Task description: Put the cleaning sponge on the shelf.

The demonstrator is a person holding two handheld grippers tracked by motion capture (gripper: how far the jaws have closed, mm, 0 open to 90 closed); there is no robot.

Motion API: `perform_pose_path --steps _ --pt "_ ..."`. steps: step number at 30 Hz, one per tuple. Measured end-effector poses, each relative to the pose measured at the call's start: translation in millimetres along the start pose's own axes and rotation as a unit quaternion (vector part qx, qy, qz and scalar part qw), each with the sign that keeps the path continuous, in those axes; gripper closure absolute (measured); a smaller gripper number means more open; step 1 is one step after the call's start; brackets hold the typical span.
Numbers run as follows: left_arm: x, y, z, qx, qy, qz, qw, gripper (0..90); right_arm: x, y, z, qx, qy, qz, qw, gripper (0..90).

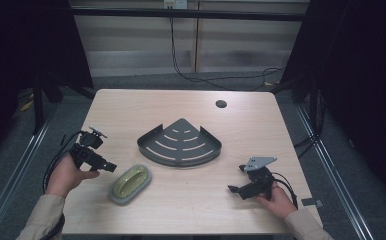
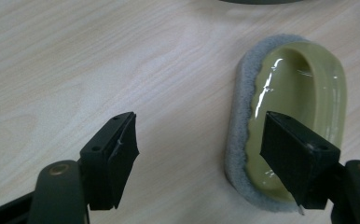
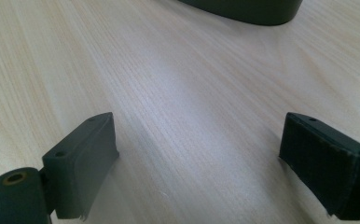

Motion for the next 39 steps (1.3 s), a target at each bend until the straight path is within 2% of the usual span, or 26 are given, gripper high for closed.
perform_pose_path --steps 8,12,16,29,39 --pt "7.5 -7.8 -13.7 -0.008 0.011 0.021 0.9997 28.2 -0.1 0.0 0.0 0.000 0.000 0.000 1.0000 10.4" --pt "9.0 -10.1 -18.7 -0.012 0.025 0.035 0.9990 28.9 0.0 0.0 0.0 0.000 0.000 0.000 1.0000 10.4" --pt "10.0 -10.8 -23.3 -0.016 0.028 0.044 0.9985 29.6 0.0 0.0 0.0 0.000 0.000 0.000 1.0000 10.4" --pt "12.4 -7.6 -36.0 -0.021 0.042 0.067 0.9967 30.6 0.0 0.0 0.0 0.000 0.000 0.000 1.0000 10.4" --pt "11.2 -2.5 -49.7 -0.037 0.059 0.080 0.9944 33.3 0.1 0.1 -0.1 0.000 -0.001 0.000 1.0000 10.4"
Point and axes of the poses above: each handheld gripper's, and its own axes: y roughly forward along the jaws, x roughly out of its top, z roughly to its left, the point moved 10 cm from there along y, roughly forward along the jaws, and after that the axes turned 1 degree about -z, right-handed, at the moved point
